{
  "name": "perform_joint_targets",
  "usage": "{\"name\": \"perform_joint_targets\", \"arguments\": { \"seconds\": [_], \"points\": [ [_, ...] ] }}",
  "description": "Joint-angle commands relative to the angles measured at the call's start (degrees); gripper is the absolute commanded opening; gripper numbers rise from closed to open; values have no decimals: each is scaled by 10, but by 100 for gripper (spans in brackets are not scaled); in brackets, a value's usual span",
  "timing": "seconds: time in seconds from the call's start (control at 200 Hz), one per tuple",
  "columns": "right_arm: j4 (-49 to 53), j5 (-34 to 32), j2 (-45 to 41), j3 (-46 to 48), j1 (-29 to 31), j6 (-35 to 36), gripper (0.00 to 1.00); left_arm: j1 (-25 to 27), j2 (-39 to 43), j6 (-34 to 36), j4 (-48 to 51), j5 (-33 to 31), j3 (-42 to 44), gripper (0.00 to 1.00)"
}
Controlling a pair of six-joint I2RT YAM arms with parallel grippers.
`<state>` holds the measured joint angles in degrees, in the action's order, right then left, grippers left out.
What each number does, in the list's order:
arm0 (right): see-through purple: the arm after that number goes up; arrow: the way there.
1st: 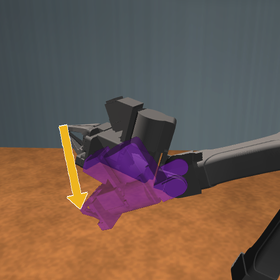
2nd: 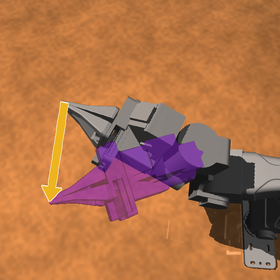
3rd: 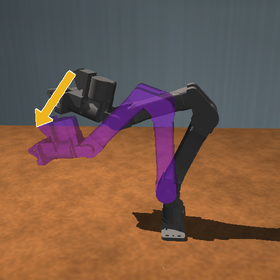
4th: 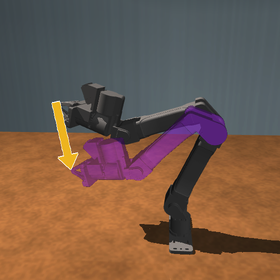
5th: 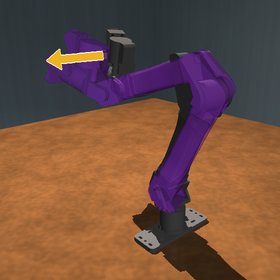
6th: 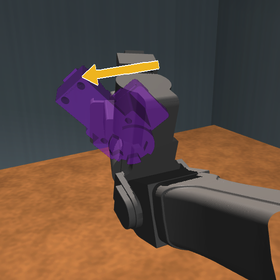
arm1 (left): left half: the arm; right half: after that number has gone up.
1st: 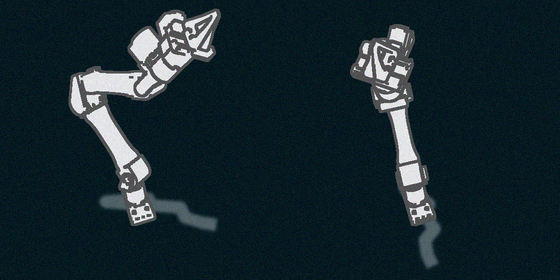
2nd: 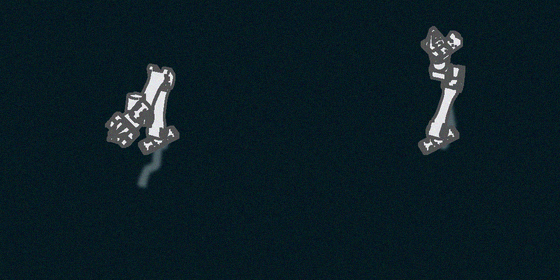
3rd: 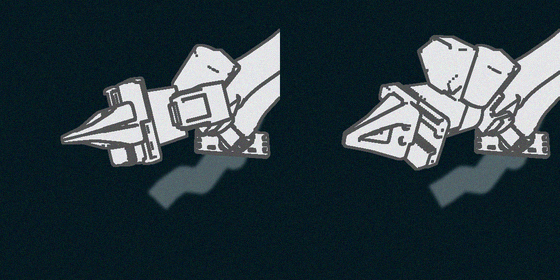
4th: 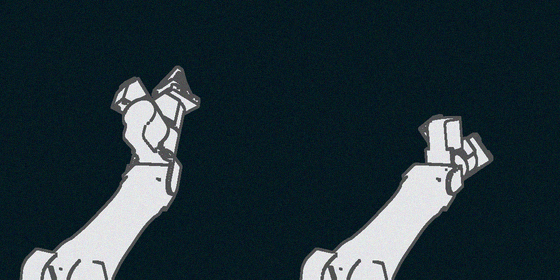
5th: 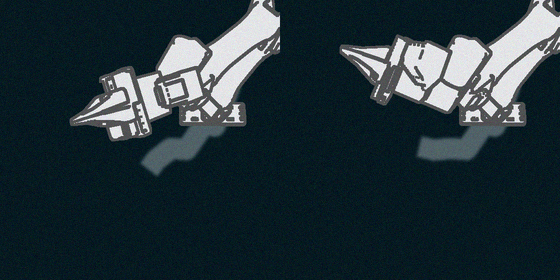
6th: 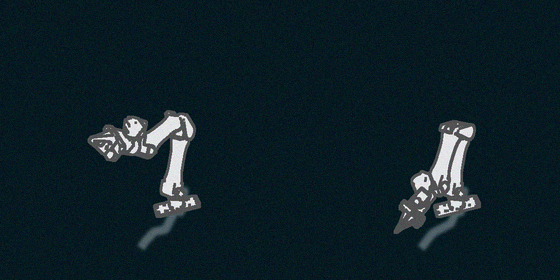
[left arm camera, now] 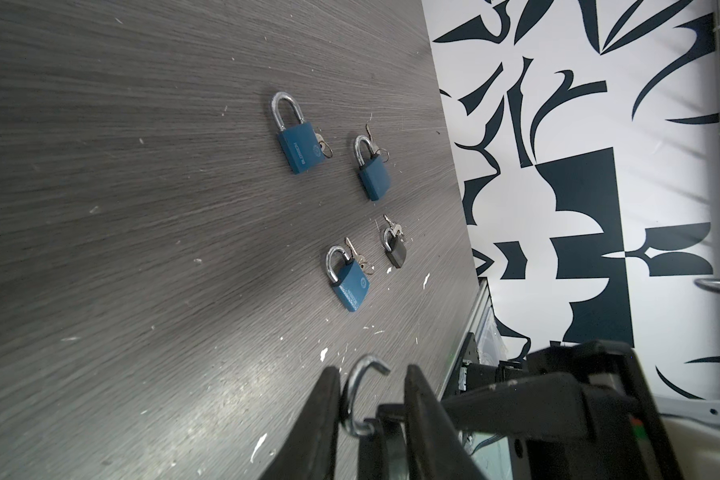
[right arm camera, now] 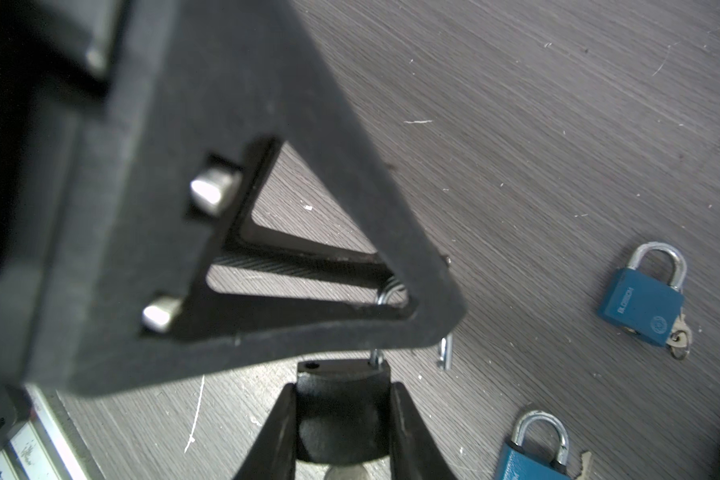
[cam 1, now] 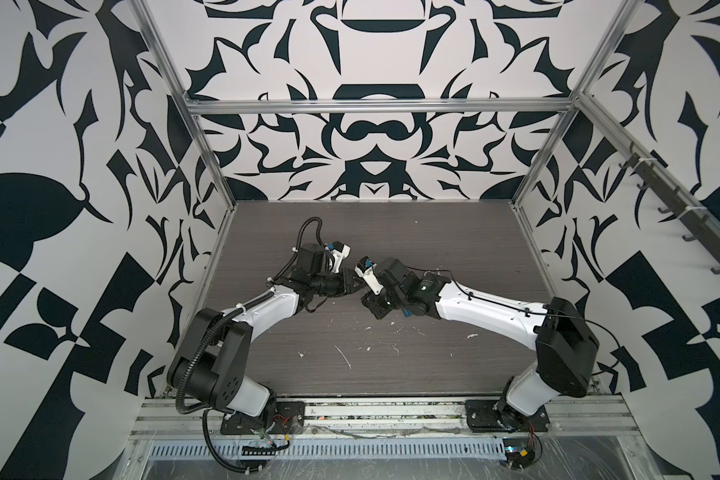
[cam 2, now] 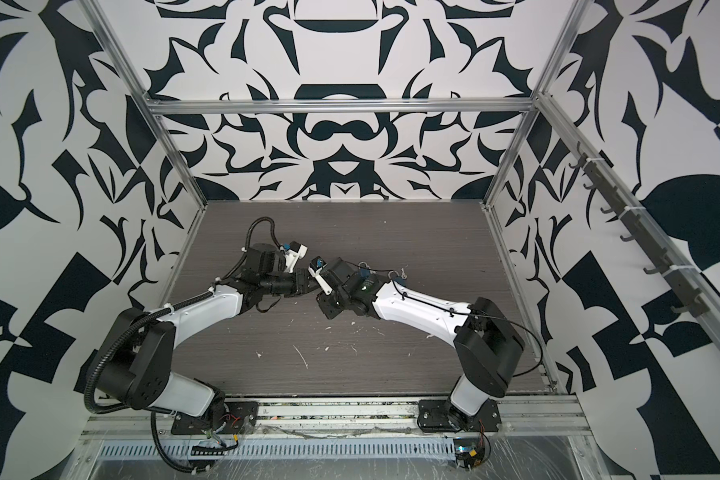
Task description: Lock with the key
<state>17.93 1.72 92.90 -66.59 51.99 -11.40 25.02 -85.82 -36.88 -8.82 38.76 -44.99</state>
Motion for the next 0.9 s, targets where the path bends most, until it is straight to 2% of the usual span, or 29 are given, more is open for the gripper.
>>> {"name": "perform_joint_targets", "arguments": {
  "seconds": [0.0,0.2,0.28,0.465,0.605,0.745,0.77,0.815,0.895],
  "points": [
    [-22,-6,-23,-26,2,9,0,6,-7,-3,-16,12,-19,27],
    [-24,-9,-25,-28,1,12,0,10,-13,-5,-18,14,-20,25],
    [-24,-8,-26,-29,1,11,0,10,-13,-6,-19,14,-20,17],
    [-27,-5,-32,-29,1,9,0,11,-17,-7,-21,17,-23,12],
    [-30,-4,-38,-29,1,8,0,11,-20,-10,-25,18,-22,0],
    [-37,-3,-41,-28,2,-1,0,11,-23,-20,-35,17,-19,0],
    [-39,-1,-41,-28,1,-4,8,11,-22,-25,-39,15,-16,0],
    [-44,8,-41,-26,1,-13,31,11,-21,-35,-51,11,-11,0],
    [-46,16,-41,-22,1,-19,45,9,-19,-60,-75,4,-3,0]
  ]
}}
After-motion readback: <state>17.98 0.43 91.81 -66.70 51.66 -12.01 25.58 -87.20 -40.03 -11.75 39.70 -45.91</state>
